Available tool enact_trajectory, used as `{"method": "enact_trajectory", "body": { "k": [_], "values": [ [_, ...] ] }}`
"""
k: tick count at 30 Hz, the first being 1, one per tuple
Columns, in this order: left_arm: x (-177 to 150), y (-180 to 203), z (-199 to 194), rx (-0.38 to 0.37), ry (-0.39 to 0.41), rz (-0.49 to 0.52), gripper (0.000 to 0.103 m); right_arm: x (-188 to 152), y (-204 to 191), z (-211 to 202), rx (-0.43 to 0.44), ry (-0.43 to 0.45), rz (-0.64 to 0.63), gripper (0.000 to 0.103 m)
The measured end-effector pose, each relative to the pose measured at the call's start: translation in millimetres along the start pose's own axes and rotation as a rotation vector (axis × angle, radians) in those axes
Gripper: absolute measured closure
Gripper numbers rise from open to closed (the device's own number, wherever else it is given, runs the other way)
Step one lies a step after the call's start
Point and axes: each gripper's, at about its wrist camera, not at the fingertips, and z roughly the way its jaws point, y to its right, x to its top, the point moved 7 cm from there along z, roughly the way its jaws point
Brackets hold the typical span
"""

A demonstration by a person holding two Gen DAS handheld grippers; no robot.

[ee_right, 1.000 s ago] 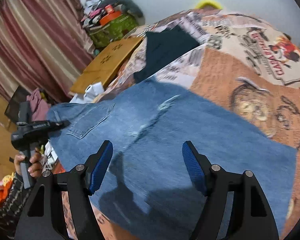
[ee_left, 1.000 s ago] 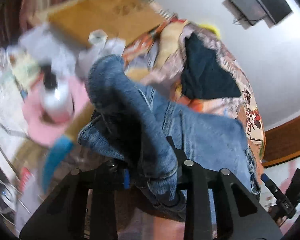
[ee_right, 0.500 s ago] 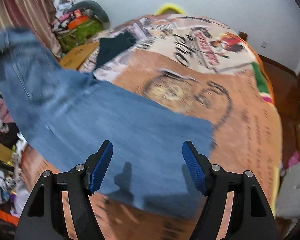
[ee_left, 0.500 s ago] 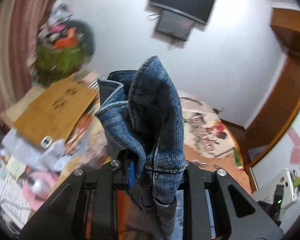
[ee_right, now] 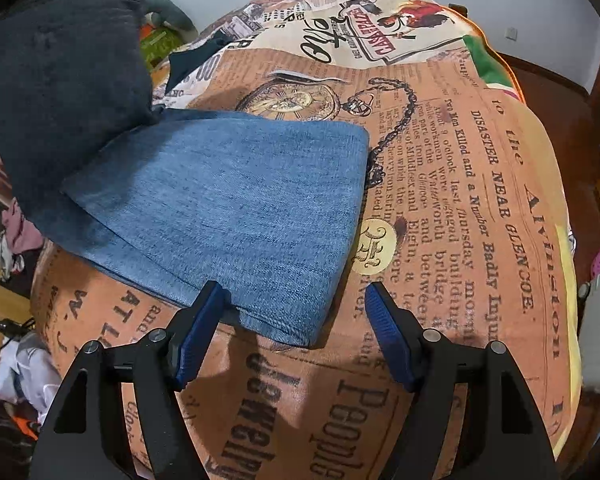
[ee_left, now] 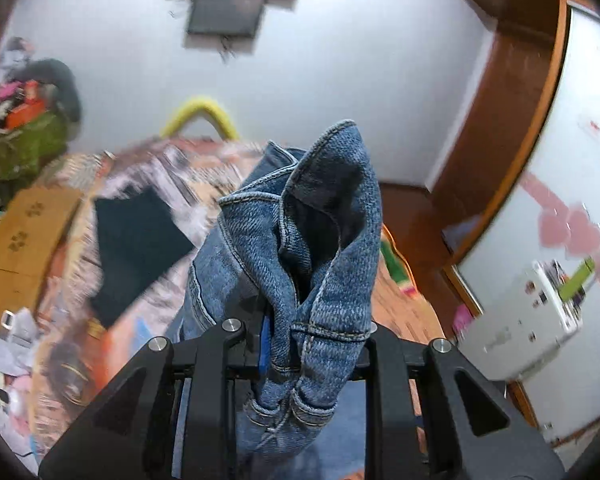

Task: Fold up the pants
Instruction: 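Fold the waistband end over the jeans with the left gripper and release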

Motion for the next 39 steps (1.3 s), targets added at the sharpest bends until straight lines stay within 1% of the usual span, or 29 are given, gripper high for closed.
{"method": "enact_trajectory", "body": {
  "k": [2, 5, 7, 9, 10, 11, 12, 13, 15, 16, 18, 20, 22, 23, 25, 27, 29, 34, 37, 39],
  "values": [
    [-18, 16, 22, -0.027, -0.087, 0.019, 0.081, -1, 0, -1, 0.005, 0.0, 0.002, 0.033],
    [-43, 29, 50, -0.054, -0.202, 0.028, 0.079, -6, 1, -1, 0.009, 0.001, 0.001, 0.033],
    [-60, 36, 67, -0.079, -0.292, 0.02, 0.073, -8, 0, -1, 0.01, 0.005, 0.002, 0.033],
    [-77, 47, 79, -0.128, -0.373, 0.005, 0.057, -10, -1, -3, 0.018, 0.012, 0.005, 0.033],
    [-85, 53, 83, -0.149, -0.407, 0.015, 0.052, -11, -1, -4, 0.022, 0.015, 0.009, 0.033],
    [-91, 57, 87, -0.159, -0.431, 0.034, 0.043, -11, -2, -4, 0.025, 0.016, 0.012, 0.033],
    [-96, 64, 87, -0.17, -0.445, 0.061, 0.036, -11, -2, -3, 0.027, 0.016, 0.014, 0.033],
    [-99, 68, 87, -0.172, -0.445, 0.088, 0.034, -12, -3, -3, 0.029, 0.017, 0.015, 0.033],
    [-103, 69, 86, -0.158, -0.435, 0.126, 0.025, -13, -6, -4, 0.032, 0.016, 0.015, 0.033],
    [-101, 69, 82, -0.141, -0.415, 0.136, 0.024, -14, -7, -3, 0.034, 0.015, 0.014, 0.033],
    [-93, 65, 73, -0.111, -0.371, 0.143, 0.016, -14, -10, -3, 0.034, 0.014, 0.012, 0.033],
    [-83, 51, 67, -0.086, -0.327, 0.13, 0.011, -14, -12, -1, 0.04, 0.009, 0.016, 0.033],
    [-66, 29, 71, -0.046, -0.294, 0.119, 0.008, -14, -14, 1, 0.044, 0.006, 0.014, 0.033],
    [-60, 16, 71, -0.007, -0.272, 0.128, 0.006, -13, -15, 2, 0.044, 0.007, 0.013, 0.033],
    [-50, -1, 74, 0.054, -0.253, 0.153, 0.004, -11, -16, 3, 0.043, 0.004, 0.014, 0.03],
    [-45, -28, 87, 0.148, -0.253, 0.174, 0.004, -10, -16, 5, 0.043, 0.006, 0.018, 0.029],
    [-43, -55, 104, 0.225, -0.272, 0.182, 0.004, -12, -17, 5, 0.042, 0.006, 0.022, 0.029],
    [-56, -123, 156, 0.324, -0.381, 0.154, 0.004, -4, -14, 9, 0.024, -0.004, 0.016, 0.027],
    [-76, -156, 183, 0.376, -0.47, 0.155, 0.004, 2, -17, 14, 0.004, -0.011, 0.006, 0.026],
    [-95, -178, 197, 0.407, -0.537, 0.182, 0.003, 10, -17, 19, -0.012, -0.013, -0.001, 0.024]
  ]
}}
